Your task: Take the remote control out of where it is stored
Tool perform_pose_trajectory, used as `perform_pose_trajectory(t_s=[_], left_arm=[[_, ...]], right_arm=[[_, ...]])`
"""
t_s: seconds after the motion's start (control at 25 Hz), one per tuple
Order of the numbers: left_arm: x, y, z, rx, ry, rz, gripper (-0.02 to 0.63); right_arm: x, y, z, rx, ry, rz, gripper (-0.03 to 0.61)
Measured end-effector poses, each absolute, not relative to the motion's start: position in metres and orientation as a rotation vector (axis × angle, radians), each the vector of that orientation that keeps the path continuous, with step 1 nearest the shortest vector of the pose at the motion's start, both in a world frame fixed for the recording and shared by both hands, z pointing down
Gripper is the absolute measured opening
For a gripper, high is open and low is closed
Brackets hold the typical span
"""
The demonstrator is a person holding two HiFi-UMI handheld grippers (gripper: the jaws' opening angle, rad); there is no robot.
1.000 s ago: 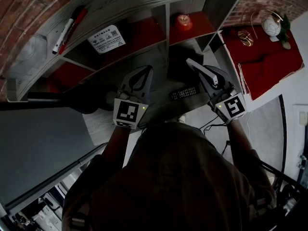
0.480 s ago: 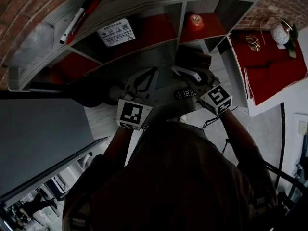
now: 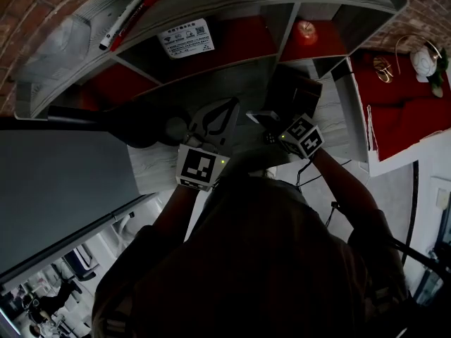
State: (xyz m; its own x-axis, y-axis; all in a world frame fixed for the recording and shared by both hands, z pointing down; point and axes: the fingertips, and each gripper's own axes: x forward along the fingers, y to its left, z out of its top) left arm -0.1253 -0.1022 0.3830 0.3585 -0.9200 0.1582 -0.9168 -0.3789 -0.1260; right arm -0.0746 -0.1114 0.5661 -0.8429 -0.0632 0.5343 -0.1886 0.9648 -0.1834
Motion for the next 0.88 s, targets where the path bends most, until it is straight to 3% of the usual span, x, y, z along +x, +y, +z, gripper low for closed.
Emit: perform_pose_trajectory(t_s=[0.88], left_arm=[[-0.146, -0.082, 0.404, -2.623, 1.887, -0.293, 0.012]], right_arm=[[-0.105, -0.053, 0.695, -0.070, -2.230, 0.602, 0.086]])
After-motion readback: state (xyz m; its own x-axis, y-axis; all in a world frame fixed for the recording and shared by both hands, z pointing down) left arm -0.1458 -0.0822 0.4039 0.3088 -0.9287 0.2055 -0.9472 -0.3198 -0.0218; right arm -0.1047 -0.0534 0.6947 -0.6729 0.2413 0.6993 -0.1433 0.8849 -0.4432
